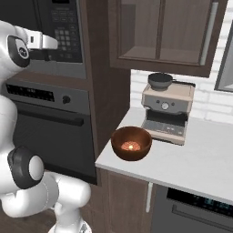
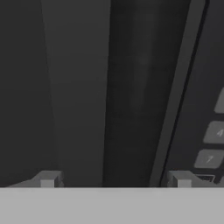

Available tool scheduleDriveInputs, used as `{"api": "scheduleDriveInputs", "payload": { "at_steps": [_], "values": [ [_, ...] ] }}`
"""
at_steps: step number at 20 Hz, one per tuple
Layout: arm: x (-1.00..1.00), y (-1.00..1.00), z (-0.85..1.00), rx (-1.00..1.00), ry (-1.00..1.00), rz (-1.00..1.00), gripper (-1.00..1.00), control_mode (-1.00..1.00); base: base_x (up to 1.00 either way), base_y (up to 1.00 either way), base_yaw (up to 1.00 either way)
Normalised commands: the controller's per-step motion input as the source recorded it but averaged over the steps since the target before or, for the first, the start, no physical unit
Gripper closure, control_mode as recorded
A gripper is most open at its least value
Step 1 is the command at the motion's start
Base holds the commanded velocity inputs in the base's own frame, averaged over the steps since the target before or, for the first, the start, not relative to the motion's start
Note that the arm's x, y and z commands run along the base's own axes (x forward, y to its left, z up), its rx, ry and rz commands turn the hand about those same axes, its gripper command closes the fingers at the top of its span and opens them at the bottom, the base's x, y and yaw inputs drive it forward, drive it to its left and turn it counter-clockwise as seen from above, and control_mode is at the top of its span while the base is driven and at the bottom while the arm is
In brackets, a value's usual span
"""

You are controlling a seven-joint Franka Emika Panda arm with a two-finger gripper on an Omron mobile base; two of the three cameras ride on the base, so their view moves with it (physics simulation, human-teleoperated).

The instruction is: Open the microwave, place the bowl with waffle inside the microwave, then close the microwave door and turn it on.

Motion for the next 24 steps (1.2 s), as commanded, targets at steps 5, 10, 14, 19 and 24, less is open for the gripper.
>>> {"api": "scheduleDriveInputs", "payload": {
  "at_steps": [5,10,14,19,24],
  "values": [
    [0.52,0.0,-0.34,0.0,-0.03,0.0,1.0,-1.0,0.0,0.0,0.0],
    [0.61,0.0,-0.24,0.01,0.0,0.0,1.0,-1.0,0.0,0.0,0.0],
    [0.41,0.0,-0.35,0.03,-0.01,0.0,1.0,-1.0,0.0,0.0,0.0],
    [-0.01,0.14,-0.35,0.13,-0.16,0.1,1.0,-1.0,0.0,0.0,0.0],
    [-0.13,0.33,-0.24,0.13,-0.15,0.2,1.0,-1.0,0.0,0.0,0.0]
  ]
}}
